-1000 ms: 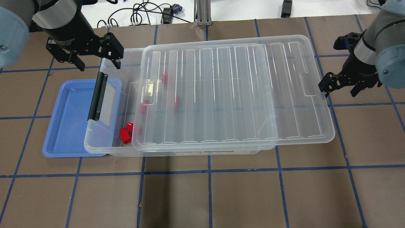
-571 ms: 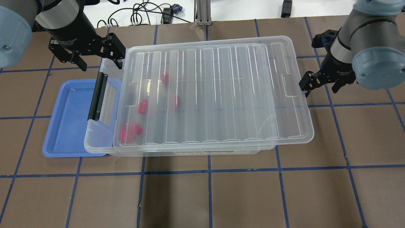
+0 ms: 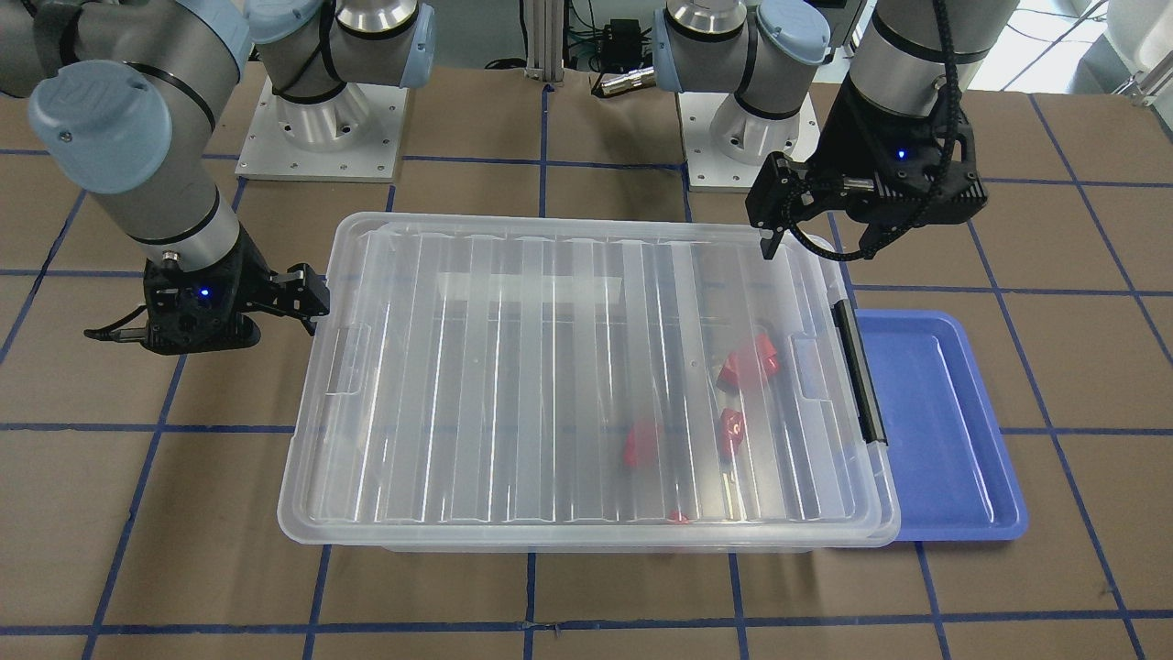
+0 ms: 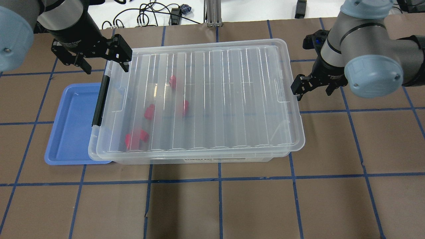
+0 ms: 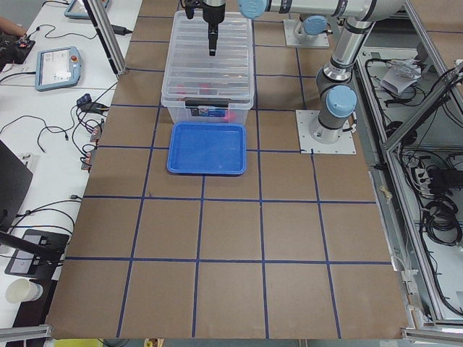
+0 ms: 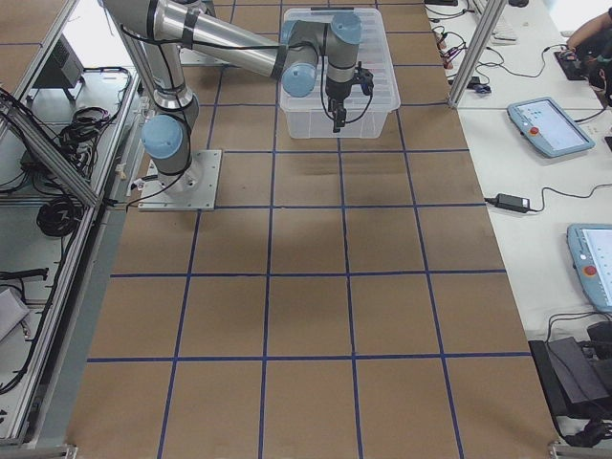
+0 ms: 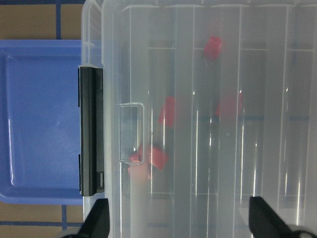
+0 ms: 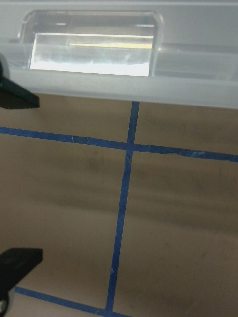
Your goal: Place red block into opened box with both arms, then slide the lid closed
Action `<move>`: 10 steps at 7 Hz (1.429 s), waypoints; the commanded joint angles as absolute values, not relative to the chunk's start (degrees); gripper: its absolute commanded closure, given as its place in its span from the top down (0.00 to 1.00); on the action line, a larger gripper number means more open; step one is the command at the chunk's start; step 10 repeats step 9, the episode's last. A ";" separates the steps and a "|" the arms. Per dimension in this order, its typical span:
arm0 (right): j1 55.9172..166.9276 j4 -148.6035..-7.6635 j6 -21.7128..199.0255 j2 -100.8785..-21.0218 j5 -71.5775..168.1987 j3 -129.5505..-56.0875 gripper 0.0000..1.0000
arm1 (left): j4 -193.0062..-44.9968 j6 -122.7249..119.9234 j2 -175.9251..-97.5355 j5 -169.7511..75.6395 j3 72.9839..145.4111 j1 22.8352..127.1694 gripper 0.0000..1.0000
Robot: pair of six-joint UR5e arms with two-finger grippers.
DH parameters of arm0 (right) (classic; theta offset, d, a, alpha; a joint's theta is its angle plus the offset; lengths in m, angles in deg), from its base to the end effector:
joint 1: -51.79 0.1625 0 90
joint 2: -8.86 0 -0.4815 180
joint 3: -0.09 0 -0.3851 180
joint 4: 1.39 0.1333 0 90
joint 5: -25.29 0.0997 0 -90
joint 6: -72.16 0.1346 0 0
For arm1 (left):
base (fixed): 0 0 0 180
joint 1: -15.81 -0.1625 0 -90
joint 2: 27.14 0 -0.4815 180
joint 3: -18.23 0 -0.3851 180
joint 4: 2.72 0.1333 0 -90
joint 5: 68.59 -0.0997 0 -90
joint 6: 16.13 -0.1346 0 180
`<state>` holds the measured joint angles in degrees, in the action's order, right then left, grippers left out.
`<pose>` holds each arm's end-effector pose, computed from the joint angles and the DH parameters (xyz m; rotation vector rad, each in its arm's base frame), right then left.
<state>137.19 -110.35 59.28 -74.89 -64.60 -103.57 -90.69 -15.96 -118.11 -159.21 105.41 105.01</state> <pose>0.0921 -0.5210 0.3738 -0.2265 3.1289 0.0252 -0.1248 -0.5034 0.5288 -0.0271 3.1285 -0.1059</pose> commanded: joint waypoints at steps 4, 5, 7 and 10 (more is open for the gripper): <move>139.76 -95.77 61.76 -78.76 -64.53 -88.47 1.00 | -90.61 -15.78 -118.19 -159.20 105.42 105.10 1.00; 141.42 -89.95 65.18 -79.03 -64.71 -84.07 1.00 | -90.61 -15.78 -118.19 -159.12 105.42 105.10 1.00; 142.93 -88.04 66.97 -78.51 -65.24 -83.93 1.00 | -90.70 -15.95 -118.19 -159.20 105.42 105.19 1.00; 142.93 -88.40 66.88 -78.33 -65.15 -84.02 1.00 | -90.61 -15.96 -118.28 -158.68 105.42 105.19 1.00</move>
